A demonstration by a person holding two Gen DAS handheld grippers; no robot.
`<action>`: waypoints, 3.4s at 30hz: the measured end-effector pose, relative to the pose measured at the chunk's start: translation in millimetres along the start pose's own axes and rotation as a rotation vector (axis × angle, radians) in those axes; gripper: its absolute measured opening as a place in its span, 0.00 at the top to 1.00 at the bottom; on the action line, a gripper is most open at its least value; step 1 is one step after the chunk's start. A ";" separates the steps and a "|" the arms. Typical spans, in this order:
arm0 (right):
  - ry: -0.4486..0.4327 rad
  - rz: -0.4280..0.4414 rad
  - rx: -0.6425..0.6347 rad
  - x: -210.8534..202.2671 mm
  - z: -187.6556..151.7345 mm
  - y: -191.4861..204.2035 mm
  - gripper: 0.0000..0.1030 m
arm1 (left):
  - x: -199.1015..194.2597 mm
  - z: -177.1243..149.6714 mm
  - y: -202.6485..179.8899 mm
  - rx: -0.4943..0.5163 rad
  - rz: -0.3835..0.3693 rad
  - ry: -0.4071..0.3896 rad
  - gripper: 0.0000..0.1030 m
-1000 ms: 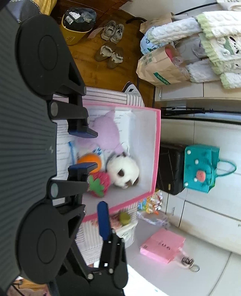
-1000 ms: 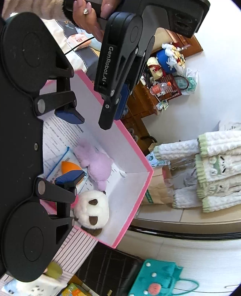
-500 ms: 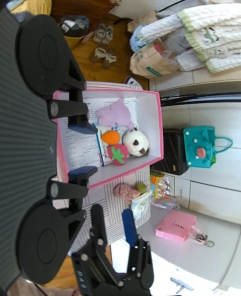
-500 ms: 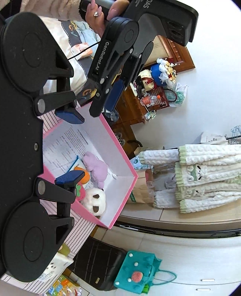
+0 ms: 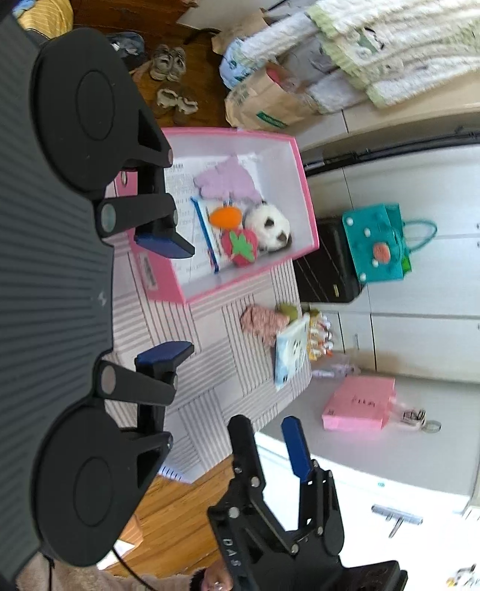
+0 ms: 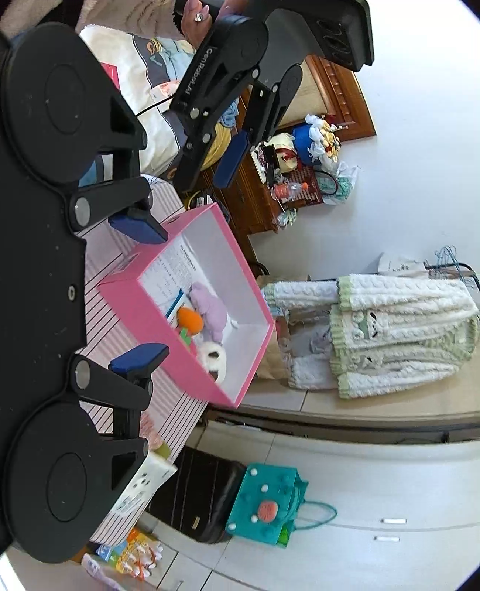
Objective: Organize soft objects
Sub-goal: 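Withdraw both tools up and away from the box, then close the right gripper on the white soft-cotton pack while the left gripper grips it too, then lift the soft-cotton pack with both grippers and carry it over the box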
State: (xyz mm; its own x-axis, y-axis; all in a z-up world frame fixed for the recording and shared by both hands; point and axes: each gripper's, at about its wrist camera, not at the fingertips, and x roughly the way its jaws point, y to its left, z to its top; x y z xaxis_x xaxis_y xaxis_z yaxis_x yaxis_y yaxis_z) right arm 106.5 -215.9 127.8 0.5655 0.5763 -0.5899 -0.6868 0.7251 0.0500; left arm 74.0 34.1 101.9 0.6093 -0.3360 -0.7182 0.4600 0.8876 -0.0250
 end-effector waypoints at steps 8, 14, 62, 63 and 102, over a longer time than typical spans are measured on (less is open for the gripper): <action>-0.017 -0.026 0.063 -25.5 -41.5 -20.8 0.35 | 14.5 -11.2 -36.2 0.053 -0.053 -0.053 0.52; -0.016 -0.046 0.105 -31.8 -65.7 -34.8 0.31 | 28.6 -13.7 -54.7 0.054 -0.074 -0.094 0.50; 0.143 0.068 0.659 164.6 -120.1 -353.1 0.34 | 353.2 118.0 -24.8 -0.464 0.030 0.038 0.69; 0.140 0.083 0.676 166.3 -122.1 -354.4 0.35 | 353.5 117.1 -25.6 -0.463 0.028 0.041 0.69; 0.078 0.064 0.635 96.4 -126.5 -295.0 0.77 | 271.7 77.4 -60.8 -0.304 -0.191 0.016 0.78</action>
State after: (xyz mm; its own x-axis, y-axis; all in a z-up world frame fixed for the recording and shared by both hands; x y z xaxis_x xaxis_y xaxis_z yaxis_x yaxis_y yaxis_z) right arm 305.8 -421.9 -45.7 0.4810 0.6140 -0.6257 -0.3007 0.7860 0.5401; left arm 261.5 -135.6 -37.9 0.5197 -0.5025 -0.6909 0.3501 0.8630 -0.3643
